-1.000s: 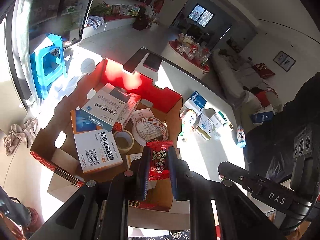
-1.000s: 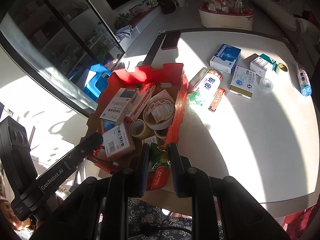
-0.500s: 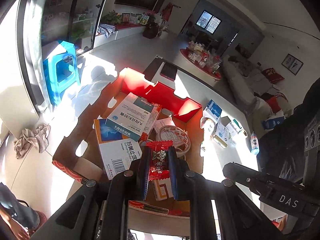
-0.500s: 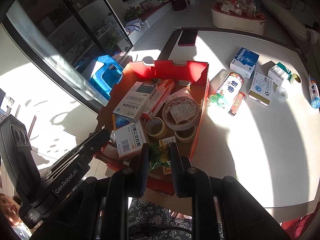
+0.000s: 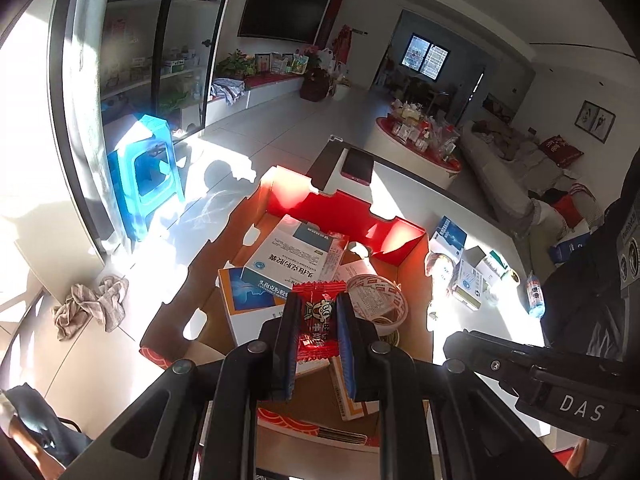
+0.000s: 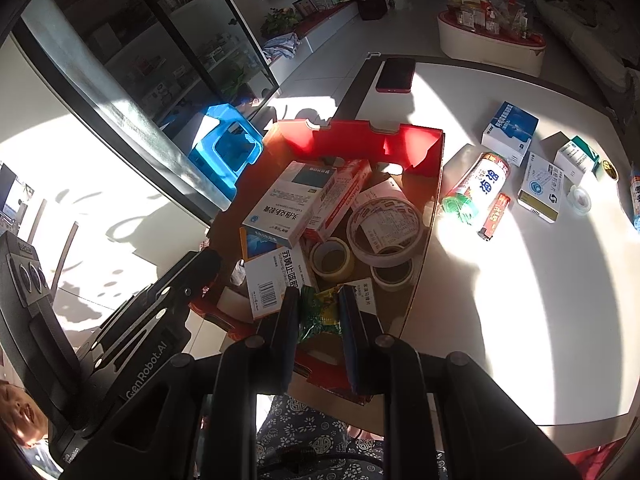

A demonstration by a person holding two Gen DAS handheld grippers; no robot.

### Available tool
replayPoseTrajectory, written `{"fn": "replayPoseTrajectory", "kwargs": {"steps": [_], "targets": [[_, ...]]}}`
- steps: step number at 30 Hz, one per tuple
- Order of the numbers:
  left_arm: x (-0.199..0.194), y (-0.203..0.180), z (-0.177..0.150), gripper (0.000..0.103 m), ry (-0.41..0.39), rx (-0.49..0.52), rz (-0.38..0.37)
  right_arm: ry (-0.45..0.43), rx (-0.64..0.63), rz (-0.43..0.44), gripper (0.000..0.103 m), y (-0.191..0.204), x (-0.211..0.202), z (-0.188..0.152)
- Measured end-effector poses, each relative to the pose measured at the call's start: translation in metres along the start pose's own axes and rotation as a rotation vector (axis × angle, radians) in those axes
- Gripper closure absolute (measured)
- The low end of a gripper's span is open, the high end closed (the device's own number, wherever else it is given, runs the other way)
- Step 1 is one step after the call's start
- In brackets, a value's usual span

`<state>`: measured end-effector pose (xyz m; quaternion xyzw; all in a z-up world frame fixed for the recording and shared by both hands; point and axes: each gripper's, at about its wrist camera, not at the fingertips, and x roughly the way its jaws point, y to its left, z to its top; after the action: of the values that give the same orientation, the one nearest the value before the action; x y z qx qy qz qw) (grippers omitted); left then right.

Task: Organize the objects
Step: 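Lower both held candies into the cardboard box, then open both grippers to drop the candies into the box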

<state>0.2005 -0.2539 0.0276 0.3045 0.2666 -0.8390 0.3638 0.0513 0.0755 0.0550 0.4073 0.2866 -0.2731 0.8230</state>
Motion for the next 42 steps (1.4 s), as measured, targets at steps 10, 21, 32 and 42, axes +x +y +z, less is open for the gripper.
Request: {"fn": "replayPoseTrajectory", "kwargs": {"steps": [10, 21, 32, 42], "targets": [[0.005, -0.003, 0.0, 0.085, -0.016, 0.02, 0.028, -0.001, 0.012, -0.006, 0.084, -0.001, 0.004, 0.003], [0.002, -0.003, 0.002, 0.085, -0.046, 0.02, 0.071, -0.001, 0.006, 0.002, 0.084, 0.003, 0.008, 0.002], [-0.004, -0.008, 0.003, 0.085, -0.089, 0.043, 0.116, -0.014, 0.009, 0.005, 0.084, 0.003, 0.005, 0.002], [-0.003, -0.009, 0.002, 0.085, -0.097, 0.052, 0.138, -0.018, 0.02, 0.006, 0.084, 0.002, 0.006, 0.002]]}}
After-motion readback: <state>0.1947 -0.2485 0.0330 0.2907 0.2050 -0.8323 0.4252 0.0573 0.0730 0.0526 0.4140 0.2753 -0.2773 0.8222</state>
